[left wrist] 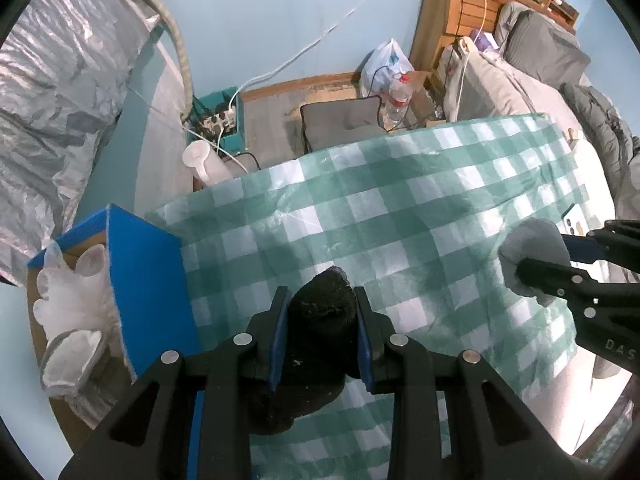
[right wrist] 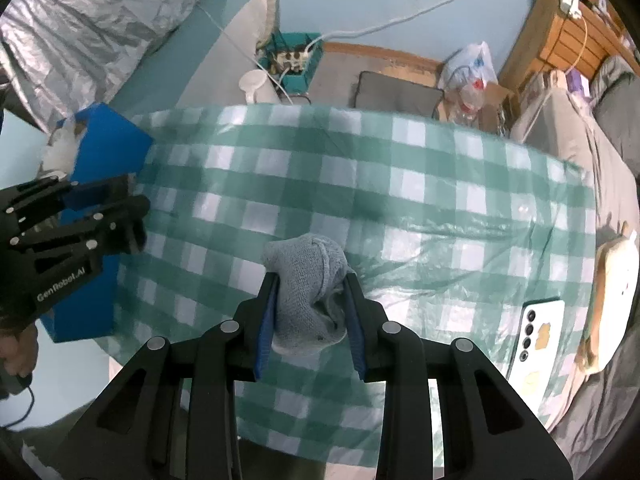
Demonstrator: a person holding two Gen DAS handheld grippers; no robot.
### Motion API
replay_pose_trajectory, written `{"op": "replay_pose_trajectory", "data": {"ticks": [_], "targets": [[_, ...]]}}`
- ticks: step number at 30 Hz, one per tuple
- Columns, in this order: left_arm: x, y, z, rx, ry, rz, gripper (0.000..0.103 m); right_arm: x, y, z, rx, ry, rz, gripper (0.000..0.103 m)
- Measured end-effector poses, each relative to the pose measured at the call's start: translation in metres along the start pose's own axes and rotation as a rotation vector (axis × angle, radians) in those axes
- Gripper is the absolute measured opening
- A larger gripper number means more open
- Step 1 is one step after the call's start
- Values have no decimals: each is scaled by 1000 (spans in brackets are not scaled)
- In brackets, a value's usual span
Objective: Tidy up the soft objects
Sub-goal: 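Lift both socks and carry them over the cardboard box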
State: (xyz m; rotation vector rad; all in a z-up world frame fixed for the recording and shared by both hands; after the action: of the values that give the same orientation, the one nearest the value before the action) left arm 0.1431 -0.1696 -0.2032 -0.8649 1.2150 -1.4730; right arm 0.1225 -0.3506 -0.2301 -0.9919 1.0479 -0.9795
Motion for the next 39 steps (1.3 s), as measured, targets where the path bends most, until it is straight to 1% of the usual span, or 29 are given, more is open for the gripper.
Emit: {"op": "replay_pose_trajectory", "data": {"ticks": [4,12,19,24,31,39], "targets": [[-4,-16,-3,21,-15,-17,30,-9,-10,3,12,-18,11,31],[-16,-45,-9,60,-46,-26,30,-31,-30,10,38,-66,23,31],[-34,-69,-17,92,-73,-19,30,-55,-47,18,63,-106,39,31],[-47,-87,-30,112,-92,-13,30,-76,-59,23,86,-139,55,31],[-65,-100,-49,113,-129,-7,30,-107,-67,27,97,-183,77,31],[-93,-109,-71,113,-209,0,30,-141,-72,29,91,-245,115,31]]}}
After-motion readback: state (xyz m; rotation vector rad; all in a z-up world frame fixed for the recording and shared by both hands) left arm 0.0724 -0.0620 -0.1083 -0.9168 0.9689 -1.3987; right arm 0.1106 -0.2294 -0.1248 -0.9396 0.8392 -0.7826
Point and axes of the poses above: each gripper's, at about its wrist camera, not at the fingertips, and y roughly the way its jaws point, x to its right, z to its top, the point moved 1 cm from there along y, roughly the way its jaws point, and after that the axes turned 1 degree about -x, right-handed, at the moved point
